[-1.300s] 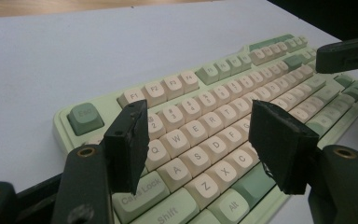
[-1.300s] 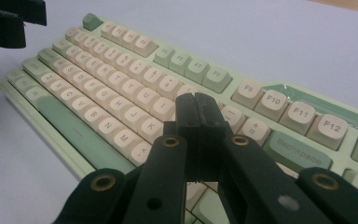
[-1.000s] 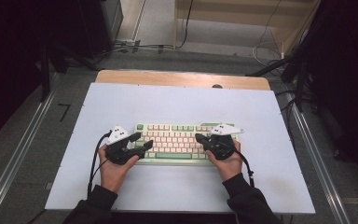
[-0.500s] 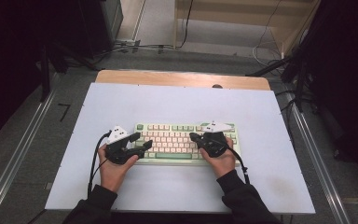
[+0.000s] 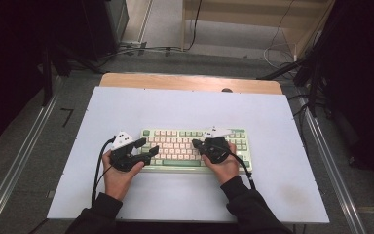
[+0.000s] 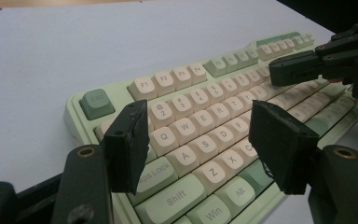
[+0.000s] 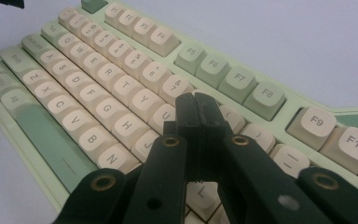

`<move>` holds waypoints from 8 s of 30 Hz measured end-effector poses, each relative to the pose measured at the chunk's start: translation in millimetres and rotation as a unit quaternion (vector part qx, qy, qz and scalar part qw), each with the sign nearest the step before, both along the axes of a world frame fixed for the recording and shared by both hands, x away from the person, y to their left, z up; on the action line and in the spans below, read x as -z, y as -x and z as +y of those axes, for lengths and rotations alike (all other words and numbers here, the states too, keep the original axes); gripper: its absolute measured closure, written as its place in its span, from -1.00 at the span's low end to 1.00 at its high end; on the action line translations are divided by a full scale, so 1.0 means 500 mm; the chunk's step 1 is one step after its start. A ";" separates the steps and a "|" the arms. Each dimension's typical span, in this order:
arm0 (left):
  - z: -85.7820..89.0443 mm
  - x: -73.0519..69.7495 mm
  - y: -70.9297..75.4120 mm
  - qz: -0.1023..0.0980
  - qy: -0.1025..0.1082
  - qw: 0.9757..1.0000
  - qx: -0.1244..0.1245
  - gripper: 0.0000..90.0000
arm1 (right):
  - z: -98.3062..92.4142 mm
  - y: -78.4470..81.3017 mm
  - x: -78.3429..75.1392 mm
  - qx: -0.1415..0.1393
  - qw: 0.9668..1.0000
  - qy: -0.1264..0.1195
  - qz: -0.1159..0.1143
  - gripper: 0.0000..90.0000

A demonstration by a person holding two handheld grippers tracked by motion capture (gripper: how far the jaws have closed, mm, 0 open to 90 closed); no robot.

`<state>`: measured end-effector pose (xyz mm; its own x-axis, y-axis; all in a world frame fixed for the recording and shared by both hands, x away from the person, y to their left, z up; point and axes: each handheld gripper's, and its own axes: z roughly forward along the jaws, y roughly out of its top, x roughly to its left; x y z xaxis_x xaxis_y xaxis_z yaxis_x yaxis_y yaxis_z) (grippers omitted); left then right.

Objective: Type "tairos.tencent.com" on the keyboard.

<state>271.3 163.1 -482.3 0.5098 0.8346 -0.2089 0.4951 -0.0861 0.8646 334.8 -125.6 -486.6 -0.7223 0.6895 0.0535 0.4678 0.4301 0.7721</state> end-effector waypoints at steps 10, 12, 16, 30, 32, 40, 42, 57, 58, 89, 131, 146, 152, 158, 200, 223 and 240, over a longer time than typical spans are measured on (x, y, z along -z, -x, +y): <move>0.000 0.000 0.000 0.002 0.001 1.000 0.000 -0.13 | 0.004 -0.002 0.003 0.001 1.000 0.006 0.002 0.95; -0.001 0.000 0.000 0.002 0.000 1.000 0.000 -0.13 | 0.004 -0.002 0.003 0.000 1.000 0.006 0.003 0.95; 0.000 0.001 0.000 0.004 0.000 1.000 0.000 -0.13 | 0.005 -0.002 0.004 -0.001 1.000 0.007 0.001 0.95; 0.000 0.001 0.000 0.005 -0.001 1.000 0.000 -0.13 | 0.008 0.000 0.004 -0.001 1.000 0.012 -0.001 0.95; 0.000 0.001 0.000 0.005 -0.001 1.000 0.000 -0.13 | 0.008 0.000 0.004 -0.002 1.000 0.013 -0.002 0.95; 0.000 0.001 -0.001 0.006 0.000 1.000 0.000 -0.13 | 0.010 -0.001 0.006 -0.003 1.000 0.020 0.005 0.95; 0.000 0.001 -0.001 0.006 0.001 1.000 0.000 -0.13 | 0.010 -0.001 0.006 -0.003 1.000 0.021 0.004 0.95; 0.001 -0.001 -0.001 0.005 0.002 1.000 0.000 -0.13 | 0.002 0.013 -0.024 -0.005 1.000 -0.009 -0.012 0.94; 0.001 -0.001 -0.001 0.005 0.002 1.000 0.000 -0.13 | 0.001 0.013 -0.025 -0.005 1.000 -0.010 -0.013 0.94; -0.023 -0.003 -0.017 -0.001 -0.015 1.000 0.027 0.93 | -0.049 0.022 -0.023 0.038 0.999 -0.034 0.007 -0.35; -0.108 0.005 -0.077 0.018 -0.047 0.998 0.045 1.00 | -0.093 0.041 -0.022 0.071 0.997 -0.037 0.002 -0.28; -0.087 -0.018 -0.049 -0.022 -0.028 0.999 0.022 -0.15 | -0.088 0.039 -0.023 0.069 0.997 -0.036 0.001 -0.23; -0.070 -0.016 -0.043 -0.021 -0.025 0.999 0.002 -0.17 | -0.088 0.037 -0.024 0.067 0.997 -0.037 0.000 -0.08; -0.061 -0.015 -0.038 -0.019 -0.022 1.000 -0.005 -0.17 | -0.082 0.037 -0.026 0.058 0.998 -0.036 -0.004 0.16; -0.015 -0.010 -0.003 -0.007 -0.012 1.000 -0.027 -0.17 | -0.038 0.007 -0.009 0.023 1.000 -0.006 0.003 0.95; -0.009 -0.010 0.004 -0.009 -0.010 0.999 -0.031 -0.17 | -0.024 0.000 0.005 0.021 1.000 0.012 0.008 0.95; -0.008 -0.011 0.005 -0.009 -0.010 0.999 -0.029 -0.17 | -0.040 0.006 -0.022 0.017 0.998 -0.052 0.013 0.42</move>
<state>269.0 159.2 -477.0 0.4635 0.8670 -0.1831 0.4833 -0.0741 0.8723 331.8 -145.5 -475.7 -0.6954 0.7038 0.1451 0.5015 0.3307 0.7994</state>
